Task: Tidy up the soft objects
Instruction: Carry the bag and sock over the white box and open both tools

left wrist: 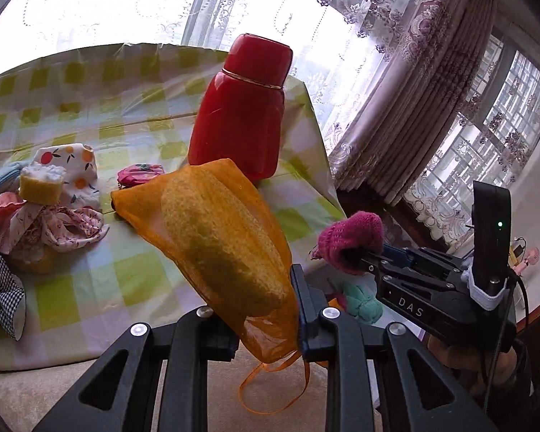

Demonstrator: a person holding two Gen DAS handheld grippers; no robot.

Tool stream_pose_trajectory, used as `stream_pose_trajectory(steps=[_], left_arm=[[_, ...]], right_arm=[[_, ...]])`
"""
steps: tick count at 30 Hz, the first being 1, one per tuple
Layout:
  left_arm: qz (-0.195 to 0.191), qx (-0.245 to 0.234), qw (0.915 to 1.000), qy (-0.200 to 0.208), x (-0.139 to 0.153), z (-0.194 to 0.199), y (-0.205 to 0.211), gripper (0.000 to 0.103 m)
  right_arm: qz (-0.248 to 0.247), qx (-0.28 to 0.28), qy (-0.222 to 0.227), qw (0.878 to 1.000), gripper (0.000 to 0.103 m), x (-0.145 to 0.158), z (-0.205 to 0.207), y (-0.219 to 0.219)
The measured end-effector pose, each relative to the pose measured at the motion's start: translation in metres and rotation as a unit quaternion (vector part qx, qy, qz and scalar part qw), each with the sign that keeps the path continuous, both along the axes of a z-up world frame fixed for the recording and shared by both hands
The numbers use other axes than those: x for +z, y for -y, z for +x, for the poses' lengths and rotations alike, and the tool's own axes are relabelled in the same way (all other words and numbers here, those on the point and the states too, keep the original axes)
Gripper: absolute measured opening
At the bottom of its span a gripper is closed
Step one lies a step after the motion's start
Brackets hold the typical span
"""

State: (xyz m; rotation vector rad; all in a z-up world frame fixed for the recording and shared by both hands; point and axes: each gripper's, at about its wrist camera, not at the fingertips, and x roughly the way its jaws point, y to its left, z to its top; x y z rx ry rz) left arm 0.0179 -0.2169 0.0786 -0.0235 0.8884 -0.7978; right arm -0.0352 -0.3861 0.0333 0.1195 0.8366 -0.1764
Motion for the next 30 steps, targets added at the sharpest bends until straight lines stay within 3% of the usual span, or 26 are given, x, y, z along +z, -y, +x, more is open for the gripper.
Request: stream_pose_trajectory(steps=[6, 10, 11, 14, 18, 22, 24, 30], left_arm=[[0.011, -0.068, 0.9976, -0.009, -0.002, -0.026, 0.044, 0.026], [0.023, -0.127, 0.9915, -0.019, -0.006, -0.048, 0.073, 0.027], [0.023, -0.147, 0.9885, -0.027, -0.008, -0.053, 0.08, 0.032], [0.034, -0.204, 0.9771, -0.049, -0.015, -0.072, 0.098, 0.065], [0.063, -0.253, 0.9644, -0.045, -0.02, -0.091, 0.112, 0.068], [0.073, -0.255, 0.9633, -0.04, -0.02, -0.091, 0.113, 0.075], [0.069, -0.25, 0.9651, -0.037, -0.017, -0.092, 0.107, 0.075], [0.063, -0.207, 0.9761, -0.026, -0.01, -0.075, 0.085, 0.075]], right_arm=[[-0.005, -0.047, 0.002, 0.999, 0.032, 0.006, -0.025, 0.043], [-0.002, -0.075, 0.0, 0.997, 0.032, 0.007, -0.04, 0.069], [-0.003, -0.082, -0.001, 0.997, 0.032, 0.008, -0.045, 0.074], [-0.007, -0.099, -0.005, 0.995, 0.033, 0.008, -0.059, 0.088], [-0.006, -0.12, -0.022, 0.993, 0.036, 0.004, -0.079, 0.105], [-0.018, -0.133, -0.044, 0.99, 0.05, -0.001, -0.096, 0.114], [-0.017, -0.14, -0.052, 0.989, 0.066, -0.005, -0.102, 0.118], [-0.009, -0.141, -0.058, 0.988, 0.066, -0.009, -0.106, 0.121]])
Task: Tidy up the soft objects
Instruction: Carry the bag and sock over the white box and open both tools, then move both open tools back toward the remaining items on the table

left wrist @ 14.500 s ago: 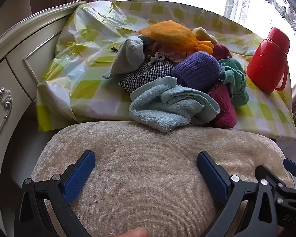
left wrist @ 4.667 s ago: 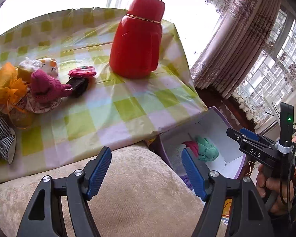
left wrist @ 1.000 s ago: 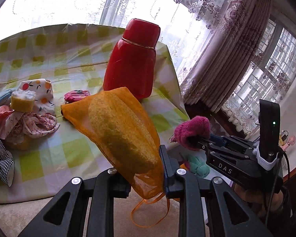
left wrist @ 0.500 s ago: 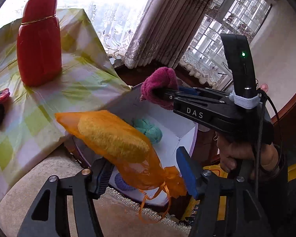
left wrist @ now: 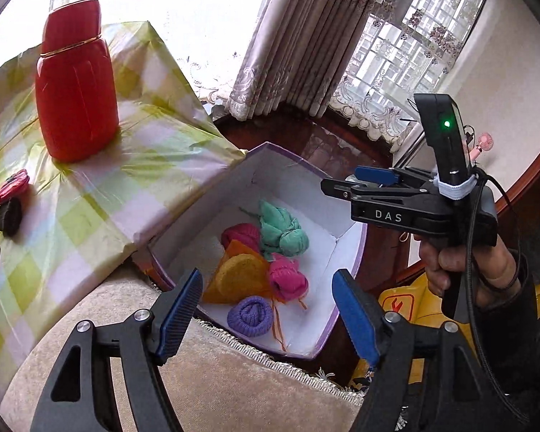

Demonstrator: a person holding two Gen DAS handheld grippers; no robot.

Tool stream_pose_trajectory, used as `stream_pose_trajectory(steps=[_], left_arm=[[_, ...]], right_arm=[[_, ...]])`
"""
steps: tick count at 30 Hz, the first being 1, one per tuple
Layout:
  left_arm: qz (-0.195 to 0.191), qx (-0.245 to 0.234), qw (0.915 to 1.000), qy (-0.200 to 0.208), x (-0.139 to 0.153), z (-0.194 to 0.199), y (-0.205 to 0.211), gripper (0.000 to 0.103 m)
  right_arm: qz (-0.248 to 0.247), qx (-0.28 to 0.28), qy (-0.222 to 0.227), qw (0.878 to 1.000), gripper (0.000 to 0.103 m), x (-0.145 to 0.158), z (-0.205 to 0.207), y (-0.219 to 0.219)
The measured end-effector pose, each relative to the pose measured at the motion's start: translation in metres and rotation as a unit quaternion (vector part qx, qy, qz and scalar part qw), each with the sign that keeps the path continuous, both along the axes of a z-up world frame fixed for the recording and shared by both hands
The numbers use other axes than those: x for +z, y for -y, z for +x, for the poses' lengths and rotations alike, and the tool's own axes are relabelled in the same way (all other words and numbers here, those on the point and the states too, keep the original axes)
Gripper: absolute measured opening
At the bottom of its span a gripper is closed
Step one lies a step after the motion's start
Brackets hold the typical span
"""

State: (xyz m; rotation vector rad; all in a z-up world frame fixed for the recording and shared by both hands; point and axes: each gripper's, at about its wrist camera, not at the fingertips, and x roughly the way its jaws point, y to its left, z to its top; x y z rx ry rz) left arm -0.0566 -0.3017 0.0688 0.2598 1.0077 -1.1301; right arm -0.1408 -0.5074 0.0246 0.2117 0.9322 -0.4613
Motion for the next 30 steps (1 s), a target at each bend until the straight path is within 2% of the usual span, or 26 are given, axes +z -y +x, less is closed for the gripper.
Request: stream_pose_trajectory(steps=[7, 17, 23, 30], left_arm=[[0.007, 0.104, 0.9944, 0.019, -0.001, 0.039, -0.049, 0.075], [0.016, 0.242, 0.9698, 0.025, -0.01, 0.079, -0.143, 0.075], [0.015, 0.324, 0.9455, 0.031, -0.009, 0.1, -0.208, 0.075], [0.002, 0.424, 0.9049, 0.032, -0.007, 0.123, -0.281, 0.075]], right_arm=[[0.003, 0.026, 0.006, 1.0, 0.066, 0.001, 0.01, -0.017], [0.01, 0.066, 0.043, 0.997, 0.066, 0.014, 0.04, -0.055], [0.002, 0.122, 0.047, 0.991, 0.066, 0.018, 0.069, -0.097], [0.017, 0.171, 0.05, 0.984, 0.066, 0.012, 0.107, -0.141]])
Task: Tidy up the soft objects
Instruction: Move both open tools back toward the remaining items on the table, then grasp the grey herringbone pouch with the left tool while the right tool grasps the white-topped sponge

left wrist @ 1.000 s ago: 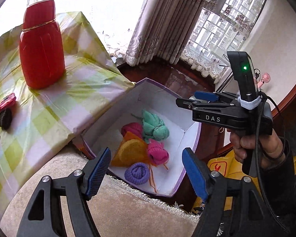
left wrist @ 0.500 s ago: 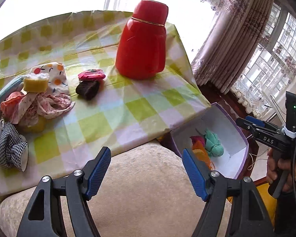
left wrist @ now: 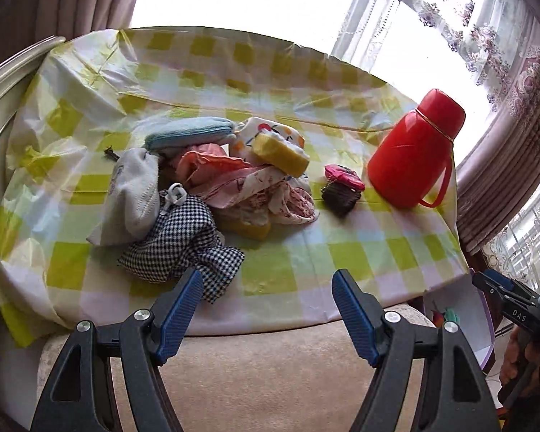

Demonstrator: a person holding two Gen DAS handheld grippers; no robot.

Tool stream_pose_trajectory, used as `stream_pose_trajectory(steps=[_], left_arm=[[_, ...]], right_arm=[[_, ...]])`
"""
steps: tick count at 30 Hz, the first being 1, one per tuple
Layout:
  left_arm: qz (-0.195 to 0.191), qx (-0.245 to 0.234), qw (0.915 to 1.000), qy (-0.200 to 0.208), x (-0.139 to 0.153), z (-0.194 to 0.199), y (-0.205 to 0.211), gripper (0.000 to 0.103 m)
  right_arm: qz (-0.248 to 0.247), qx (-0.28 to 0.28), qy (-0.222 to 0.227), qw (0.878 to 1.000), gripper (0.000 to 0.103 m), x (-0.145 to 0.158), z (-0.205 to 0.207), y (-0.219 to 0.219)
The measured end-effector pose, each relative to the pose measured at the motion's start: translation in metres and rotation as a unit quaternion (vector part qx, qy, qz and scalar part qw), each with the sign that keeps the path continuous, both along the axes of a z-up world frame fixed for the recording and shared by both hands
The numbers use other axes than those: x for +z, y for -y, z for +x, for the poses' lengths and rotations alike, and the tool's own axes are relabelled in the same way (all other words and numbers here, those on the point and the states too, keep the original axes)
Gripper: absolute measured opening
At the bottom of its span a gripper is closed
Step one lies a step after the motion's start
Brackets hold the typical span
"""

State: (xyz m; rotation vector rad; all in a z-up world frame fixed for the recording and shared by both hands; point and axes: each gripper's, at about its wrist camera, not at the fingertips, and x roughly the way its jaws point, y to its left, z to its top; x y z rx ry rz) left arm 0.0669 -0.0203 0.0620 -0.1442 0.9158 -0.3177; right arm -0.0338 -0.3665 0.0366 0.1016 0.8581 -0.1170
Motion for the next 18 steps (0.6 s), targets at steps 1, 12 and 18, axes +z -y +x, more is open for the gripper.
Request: stream_pose_trajectory(steps=[1, 12, 18], left_arm=[[-0.003, 0.014, 0.9999, 0.002, 0.0, 0.005, -0.01, 0.075], [-0.011, 0.103, 0.9945, -0.012, -0.017, 0.058, -0.07, 0.075], [-0.007, 0.123, 0.9919, -0.033, -0.034, 0.093, -0.083, 0.075]], right_arm=[[0.003, 0.004, -0.001, 1.0, 0.066, -0.001, 0.006, -0.005], [0.008, 0.045, -0.018, 0.999, 0.066, -0.018, 0.074, -0.061], [0.022, 0.069, -0.016, 0.997, 0.066, -0.018, 0.104, -0.091]])
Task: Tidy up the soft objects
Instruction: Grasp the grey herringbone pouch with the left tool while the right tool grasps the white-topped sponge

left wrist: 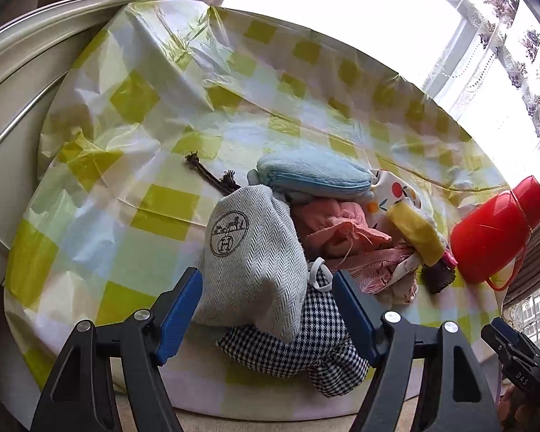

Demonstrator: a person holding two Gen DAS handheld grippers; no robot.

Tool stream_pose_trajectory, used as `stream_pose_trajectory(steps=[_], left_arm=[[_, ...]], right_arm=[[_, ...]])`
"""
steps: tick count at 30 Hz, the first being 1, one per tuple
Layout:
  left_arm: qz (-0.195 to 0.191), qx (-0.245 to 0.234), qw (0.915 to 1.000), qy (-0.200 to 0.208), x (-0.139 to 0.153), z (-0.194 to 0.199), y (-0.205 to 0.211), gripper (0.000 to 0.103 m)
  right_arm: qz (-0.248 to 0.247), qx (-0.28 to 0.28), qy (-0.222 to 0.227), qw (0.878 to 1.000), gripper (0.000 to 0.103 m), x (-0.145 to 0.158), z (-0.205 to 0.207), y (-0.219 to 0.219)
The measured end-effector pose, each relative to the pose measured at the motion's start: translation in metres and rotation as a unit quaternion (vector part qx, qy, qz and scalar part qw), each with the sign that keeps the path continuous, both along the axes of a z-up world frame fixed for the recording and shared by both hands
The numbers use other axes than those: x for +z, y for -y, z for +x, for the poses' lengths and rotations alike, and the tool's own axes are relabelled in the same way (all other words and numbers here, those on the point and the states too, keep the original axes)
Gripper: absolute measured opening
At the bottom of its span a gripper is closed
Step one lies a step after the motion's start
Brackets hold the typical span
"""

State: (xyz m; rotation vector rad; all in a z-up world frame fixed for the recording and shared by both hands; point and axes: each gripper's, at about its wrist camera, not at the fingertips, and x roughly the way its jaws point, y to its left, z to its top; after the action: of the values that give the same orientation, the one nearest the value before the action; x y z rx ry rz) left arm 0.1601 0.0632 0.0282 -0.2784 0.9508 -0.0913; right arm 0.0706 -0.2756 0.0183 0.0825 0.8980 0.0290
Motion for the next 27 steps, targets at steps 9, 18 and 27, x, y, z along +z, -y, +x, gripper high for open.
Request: stream_pose_trajectory(steps=[9, 18, 27], left_arm=[[-0.014, 0.029, 0.9982, -0.051, -0.035, 0.036, -0.011, 0.075], [-0.015, 0.028, 0.9986, -0.043, -0.05, 0.04, -0.015, 0.074], [-0.012, 0.044, 0.9985, -0.03, -0.05, 0.034, -0.022, 0.043]], right_arm=[[0.046, 0.014, 0.032, 0.998, 0.076, 0.022, 0.047, -0.045], [0.097, 0.013, 0.014, 0.995, 0.076, 0.014, 0.104, -0.084], [0.093, 0.031, -0.001, 0.995, 0.076, 0.002, 0.134, -0.115]])
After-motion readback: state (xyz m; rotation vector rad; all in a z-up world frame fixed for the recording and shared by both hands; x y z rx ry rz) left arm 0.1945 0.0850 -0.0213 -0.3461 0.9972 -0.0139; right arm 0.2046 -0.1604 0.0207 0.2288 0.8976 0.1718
